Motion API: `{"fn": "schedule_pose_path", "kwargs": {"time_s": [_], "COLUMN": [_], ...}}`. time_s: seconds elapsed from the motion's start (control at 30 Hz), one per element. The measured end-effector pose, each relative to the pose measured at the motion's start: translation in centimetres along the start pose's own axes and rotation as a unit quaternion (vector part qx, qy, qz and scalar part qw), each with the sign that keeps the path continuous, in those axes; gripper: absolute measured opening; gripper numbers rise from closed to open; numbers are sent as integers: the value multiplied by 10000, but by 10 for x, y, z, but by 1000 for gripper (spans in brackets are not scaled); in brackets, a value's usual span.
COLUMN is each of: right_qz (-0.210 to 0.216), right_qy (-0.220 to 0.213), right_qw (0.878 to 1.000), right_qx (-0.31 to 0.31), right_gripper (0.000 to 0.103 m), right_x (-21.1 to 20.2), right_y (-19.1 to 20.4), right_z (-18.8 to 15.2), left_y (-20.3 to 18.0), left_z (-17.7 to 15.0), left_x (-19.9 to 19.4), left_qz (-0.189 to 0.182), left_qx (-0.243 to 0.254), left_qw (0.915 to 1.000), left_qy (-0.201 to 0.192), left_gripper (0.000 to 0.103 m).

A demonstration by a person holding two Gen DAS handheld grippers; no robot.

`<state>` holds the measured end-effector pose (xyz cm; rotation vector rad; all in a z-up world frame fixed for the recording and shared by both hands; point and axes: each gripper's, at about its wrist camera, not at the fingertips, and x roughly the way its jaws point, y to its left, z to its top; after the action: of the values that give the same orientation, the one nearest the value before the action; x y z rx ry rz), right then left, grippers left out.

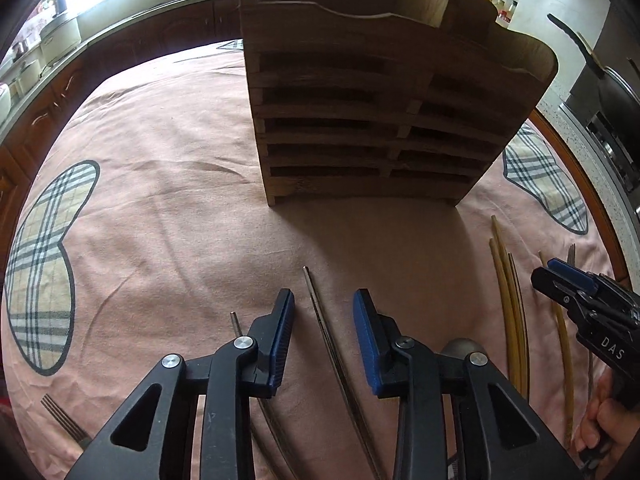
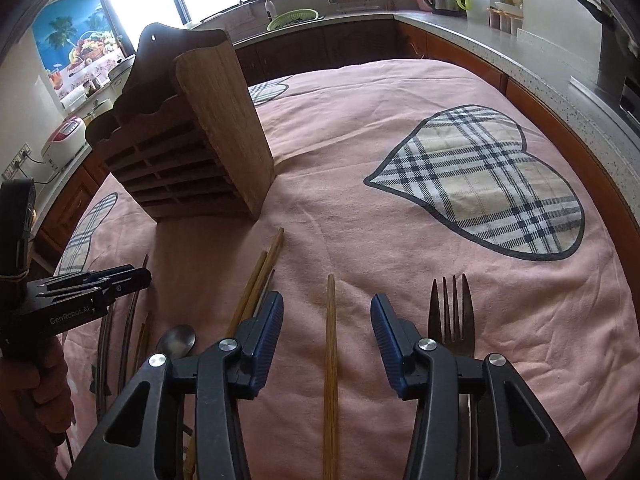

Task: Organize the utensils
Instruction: 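Close the left tool on a metal chopstick while the right tool grasps a wooden chopstick, then lift the metal chopstick with the left tool while the right tool carries its wooden chopstick to the holder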

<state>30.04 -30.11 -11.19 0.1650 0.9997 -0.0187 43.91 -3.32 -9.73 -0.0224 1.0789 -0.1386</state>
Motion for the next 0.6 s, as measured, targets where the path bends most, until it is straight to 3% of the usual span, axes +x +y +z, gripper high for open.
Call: {"fn": "schedule_pose_path", "kwargs": {"time_s": [0.1,0.17,0.2,0.37,0.6], "right_qz": [-141,-131,-97,75,220], "right_qy": [11,36,53,-32,-406], "right_qw": [9998,9998,9999,9999,9989], "right_qx": [-136,-159,-131,-99,-12], "right_gripper": [31,7,5,4,4], "right_x": [5,7,7,-4,-42], "right_y": [1,1,1,3,8], "right_z": [2,4,4,5,9], "left_y": [-6,-12,-14,-16,-22], "left_z": [2,2,1,-2,-12], "left_x": [8,11,12,5,-35], "left_qz": [-6,3,-14,-263,-619], "left_qx": [95,165,187,82,-60], "left_qw": [10000,9999,9998,9995,9968], "left_qy": [2,-21,-26,-134,-508], "left_gripper": [8,6,6,4,4]}}
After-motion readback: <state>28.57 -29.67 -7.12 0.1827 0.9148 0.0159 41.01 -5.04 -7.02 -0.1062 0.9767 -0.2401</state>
